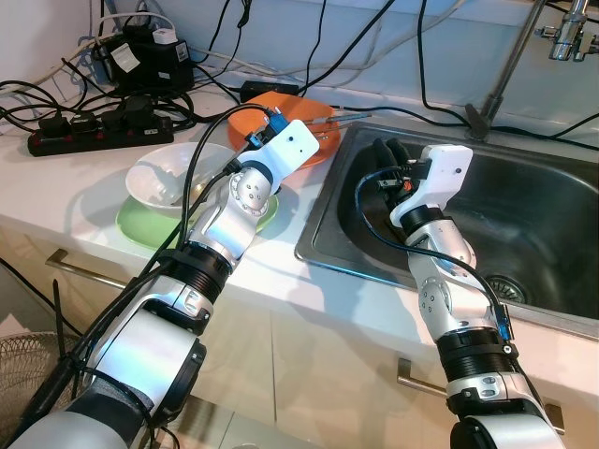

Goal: Kitchen organization

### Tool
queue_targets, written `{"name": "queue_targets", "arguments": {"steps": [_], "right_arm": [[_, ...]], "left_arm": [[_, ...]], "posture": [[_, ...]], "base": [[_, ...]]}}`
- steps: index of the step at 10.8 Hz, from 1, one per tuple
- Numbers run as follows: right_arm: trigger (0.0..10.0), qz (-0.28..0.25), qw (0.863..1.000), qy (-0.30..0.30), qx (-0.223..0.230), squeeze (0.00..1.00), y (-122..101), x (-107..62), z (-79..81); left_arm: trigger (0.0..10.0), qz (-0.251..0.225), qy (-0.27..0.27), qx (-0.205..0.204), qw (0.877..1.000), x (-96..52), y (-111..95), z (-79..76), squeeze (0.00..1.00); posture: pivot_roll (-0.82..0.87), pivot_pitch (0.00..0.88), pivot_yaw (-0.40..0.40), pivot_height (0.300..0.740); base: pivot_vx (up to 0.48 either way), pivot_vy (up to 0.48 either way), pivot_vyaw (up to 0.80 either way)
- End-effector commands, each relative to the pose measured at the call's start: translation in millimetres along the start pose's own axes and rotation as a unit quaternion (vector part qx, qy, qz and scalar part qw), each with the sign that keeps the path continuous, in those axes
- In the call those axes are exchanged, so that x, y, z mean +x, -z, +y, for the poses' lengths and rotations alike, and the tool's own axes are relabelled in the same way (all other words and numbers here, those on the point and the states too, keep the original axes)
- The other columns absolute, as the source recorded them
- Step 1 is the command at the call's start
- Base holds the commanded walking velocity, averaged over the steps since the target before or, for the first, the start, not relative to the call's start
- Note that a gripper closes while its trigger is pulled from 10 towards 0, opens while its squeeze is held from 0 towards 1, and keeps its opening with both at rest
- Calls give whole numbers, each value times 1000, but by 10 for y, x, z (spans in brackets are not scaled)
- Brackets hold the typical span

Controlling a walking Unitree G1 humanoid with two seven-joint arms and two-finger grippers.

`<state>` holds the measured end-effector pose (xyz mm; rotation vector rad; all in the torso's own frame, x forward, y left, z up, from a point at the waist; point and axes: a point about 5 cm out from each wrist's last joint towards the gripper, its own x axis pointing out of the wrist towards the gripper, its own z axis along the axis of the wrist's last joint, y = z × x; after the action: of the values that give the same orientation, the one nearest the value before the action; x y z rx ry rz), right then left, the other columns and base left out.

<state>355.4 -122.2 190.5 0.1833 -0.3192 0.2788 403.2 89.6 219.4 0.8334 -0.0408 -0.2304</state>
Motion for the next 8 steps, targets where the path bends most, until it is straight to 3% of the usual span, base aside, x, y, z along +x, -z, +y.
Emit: {"name": "queue_targets", "arguments": {"steps": [1, 2, 3, 4, 8], "right_arm": [[10000, -3, 1000, 0, -2, 0, -33, 33, -2], [10000, -3, 1000, -1, -2, 0, -32, 34, 0], [10000, -3, 1000, -1, -2, 0, -34, 34, 0], [10000, -4, 1000, -2, -2, 0, -34, 35, 1], [10000, -4, 1000, -2, -2, 0, -36, 42, 1]], "left_arm": [[10000, -8, -4, 8, 1000, 5, -64, 48, 0], [9059, -7, -2, 8, 1000, 6, -60, 38, 0], [941, -7, -2, 7, 1000, 6, -59, 38, 0], [0, -7, -3, 6, 1000, 5, -58, 40, 0], [0, -14, -10, 10, 1000, 3, -83, 65, 0]], "posture": [[182, 0, -19, 717], [182, 0, -19, 717], [182, 0, -19, 717], [182, 0, -19, 717], [180, 0, -20, 717]], "base": [[0, 0, 0], [0, 0, 0], [0, 0, 0], [0, 0, 0], [0, 0, 0]]}}
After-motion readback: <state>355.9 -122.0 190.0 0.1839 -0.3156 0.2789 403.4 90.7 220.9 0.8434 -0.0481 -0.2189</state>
